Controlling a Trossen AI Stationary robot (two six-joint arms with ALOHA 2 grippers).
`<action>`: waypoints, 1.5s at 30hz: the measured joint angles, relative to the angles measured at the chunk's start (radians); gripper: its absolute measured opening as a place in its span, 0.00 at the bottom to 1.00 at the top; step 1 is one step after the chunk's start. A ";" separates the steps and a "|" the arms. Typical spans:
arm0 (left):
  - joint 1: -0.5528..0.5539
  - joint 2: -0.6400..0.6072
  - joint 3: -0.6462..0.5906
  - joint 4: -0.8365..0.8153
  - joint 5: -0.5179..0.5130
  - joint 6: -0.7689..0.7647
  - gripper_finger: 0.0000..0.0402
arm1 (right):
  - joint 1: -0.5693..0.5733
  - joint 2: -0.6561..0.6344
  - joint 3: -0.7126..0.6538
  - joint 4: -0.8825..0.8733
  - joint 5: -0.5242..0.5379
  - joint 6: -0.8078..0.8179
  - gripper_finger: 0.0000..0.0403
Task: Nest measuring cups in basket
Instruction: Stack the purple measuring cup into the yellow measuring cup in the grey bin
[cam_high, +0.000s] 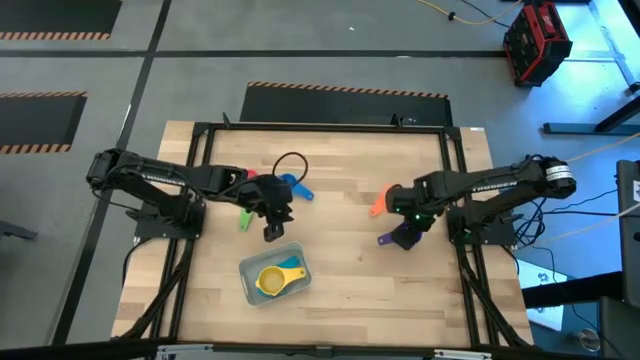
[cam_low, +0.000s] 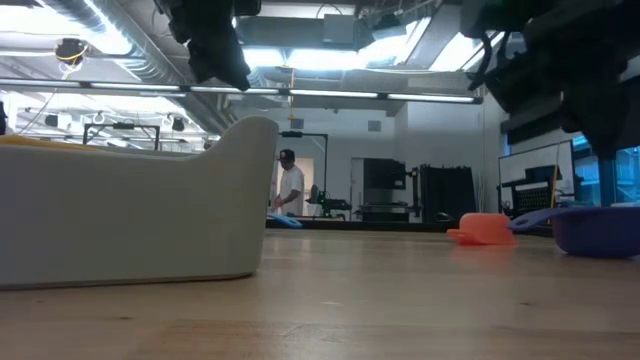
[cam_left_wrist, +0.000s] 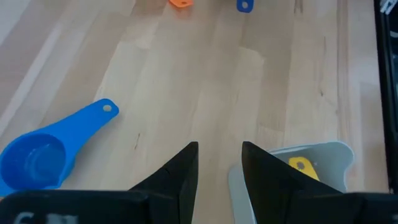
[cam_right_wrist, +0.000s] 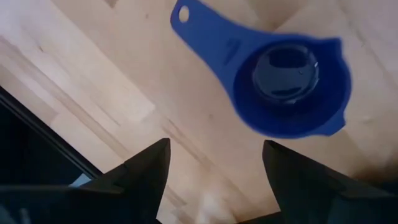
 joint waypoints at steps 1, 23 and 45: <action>-0.003 0.000 0.000 0.000 0.000 0.008 0.29 | 0.012 0.000 0.000 -0.001 0.000 0.013 0.65; -0.019 0.000 0.000 0.000 -0.027 0.021 0.29 | -0.046 0.000 0.000 -0.115 0.328 -0.295 0.65; -0.019 0.000 0.000 0.001 -0.031 0.020 0.29 | -0.062 0.000 -0.226 0.089 0.270 -0.344 0.65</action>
